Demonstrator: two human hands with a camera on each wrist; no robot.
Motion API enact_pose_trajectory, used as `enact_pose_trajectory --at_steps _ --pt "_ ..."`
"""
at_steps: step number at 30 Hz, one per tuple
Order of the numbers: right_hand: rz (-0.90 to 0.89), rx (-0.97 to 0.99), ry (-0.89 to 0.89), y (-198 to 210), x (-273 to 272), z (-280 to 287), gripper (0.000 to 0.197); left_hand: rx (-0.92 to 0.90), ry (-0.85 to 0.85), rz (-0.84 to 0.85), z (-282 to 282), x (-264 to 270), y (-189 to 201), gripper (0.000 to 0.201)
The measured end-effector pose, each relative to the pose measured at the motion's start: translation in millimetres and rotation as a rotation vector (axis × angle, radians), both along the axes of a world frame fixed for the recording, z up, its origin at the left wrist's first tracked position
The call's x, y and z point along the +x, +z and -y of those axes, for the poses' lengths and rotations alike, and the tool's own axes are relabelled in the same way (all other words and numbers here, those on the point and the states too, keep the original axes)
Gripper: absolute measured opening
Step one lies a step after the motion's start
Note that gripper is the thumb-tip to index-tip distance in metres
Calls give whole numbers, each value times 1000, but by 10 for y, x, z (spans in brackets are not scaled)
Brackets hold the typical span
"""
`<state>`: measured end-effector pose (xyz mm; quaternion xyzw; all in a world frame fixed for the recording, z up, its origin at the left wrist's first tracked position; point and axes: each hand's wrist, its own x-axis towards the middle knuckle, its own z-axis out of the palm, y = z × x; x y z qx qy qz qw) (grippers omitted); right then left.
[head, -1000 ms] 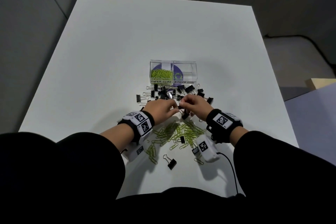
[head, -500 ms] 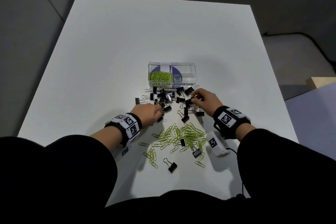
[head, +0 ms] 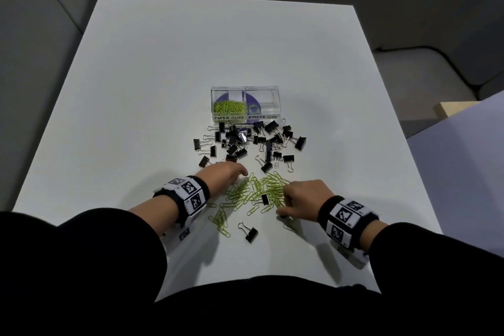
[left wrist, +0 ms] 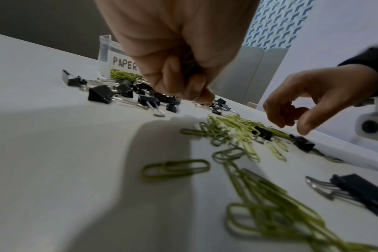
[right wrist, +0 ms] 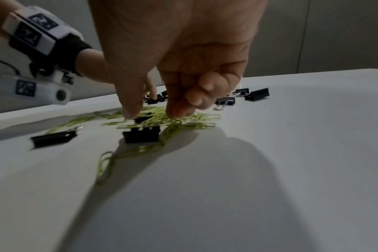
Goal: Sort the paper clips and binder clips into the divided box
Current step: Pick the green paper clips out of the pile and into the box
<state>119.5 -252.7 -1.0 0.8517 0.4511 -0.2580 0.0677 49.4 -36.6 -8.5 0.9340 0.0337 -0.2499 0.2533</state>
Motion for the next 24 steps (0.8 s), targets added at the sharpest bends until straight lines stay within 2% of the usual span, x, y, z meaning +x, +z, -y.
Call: enact_pose_trajectory --at_steps 4,7,12,17,19,23,24 --pt "-32 -17 -28 -45 -109 9 33 -11 25 4 117 -28 60 25" --pt "-85 -20 -107 -58 -138 -10 28 33 -81 10 180 -103 76 17" --pt "-161 27 -207 -76 -162 -5 24 76 -291 -24 312 -293 42 30" --pt "-174 20 -171 -99 -167 13 19 88 -367 -76 441 -461 -58 53" --pt "-196 19 -182 -74 -145 -2 23 96 -357 -53 482 -501 -87 49" --pt "-268 57 -240 32 -63 -65 7 67 -340 -8 531 -530 -102 38" --pt "-288 78 -259 42 -53 -81 10 67 -353 -1 532 -529 -96 38"
